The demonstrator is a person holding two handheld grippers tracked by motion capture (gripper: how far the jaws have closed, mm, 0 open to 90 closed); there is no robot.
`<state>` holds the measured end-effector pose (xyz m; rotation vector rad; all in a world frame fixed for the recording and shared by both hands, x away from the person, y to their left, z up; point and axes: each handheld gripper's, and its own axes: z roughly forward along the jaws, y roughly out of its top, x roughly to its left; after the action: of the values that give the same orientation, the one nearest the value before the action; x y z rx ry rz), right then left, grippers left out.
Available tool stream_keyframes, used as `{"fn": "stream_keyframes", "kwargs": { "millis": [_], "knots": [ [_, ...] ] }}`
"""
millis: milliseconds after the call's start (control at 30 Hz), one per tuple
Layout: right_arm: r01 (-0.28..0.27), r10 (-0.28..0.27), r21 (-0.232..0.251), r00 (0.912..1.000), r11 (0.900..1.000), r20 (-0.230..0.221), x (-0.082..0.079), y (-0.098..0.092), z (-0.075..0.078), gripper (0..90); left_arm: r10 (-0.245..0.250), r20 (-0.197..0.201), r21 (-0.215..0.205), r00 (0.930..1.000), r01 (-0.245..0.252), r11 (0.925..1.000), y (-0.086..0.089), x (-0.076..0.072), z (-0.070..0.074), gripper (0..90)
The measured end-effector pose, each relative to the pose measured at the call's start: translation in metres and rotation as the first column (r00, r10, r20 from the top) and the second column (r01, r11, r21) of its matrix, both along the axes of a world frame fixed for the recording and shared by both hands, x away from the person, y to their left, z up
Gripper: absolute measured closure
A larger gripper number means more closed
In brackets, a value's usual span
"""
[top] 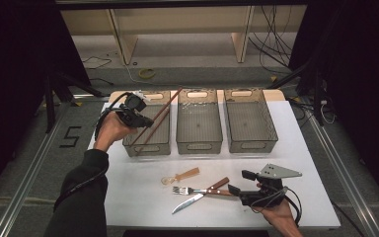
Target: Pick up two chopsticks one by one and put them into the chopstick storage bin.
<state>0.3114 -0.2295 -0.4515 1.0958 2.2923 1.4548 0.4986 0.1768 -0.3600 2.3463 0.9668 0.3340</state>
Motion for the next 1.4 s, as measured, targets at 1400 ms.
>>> {"fn": "stream_keyframes", "kwargs": {
  "millis": [1400],
  "knots": [
    [-0.005, 0.005, 0.004, 1.0000, 1.000, -0.006, 0.000, 0.000, -0.001, 23.8, 0.181, -0.012, -0.068, 0.9835, -0.181, 0.9812, 0.022, 0.031, -0.039, 84.3]
  ]
}}
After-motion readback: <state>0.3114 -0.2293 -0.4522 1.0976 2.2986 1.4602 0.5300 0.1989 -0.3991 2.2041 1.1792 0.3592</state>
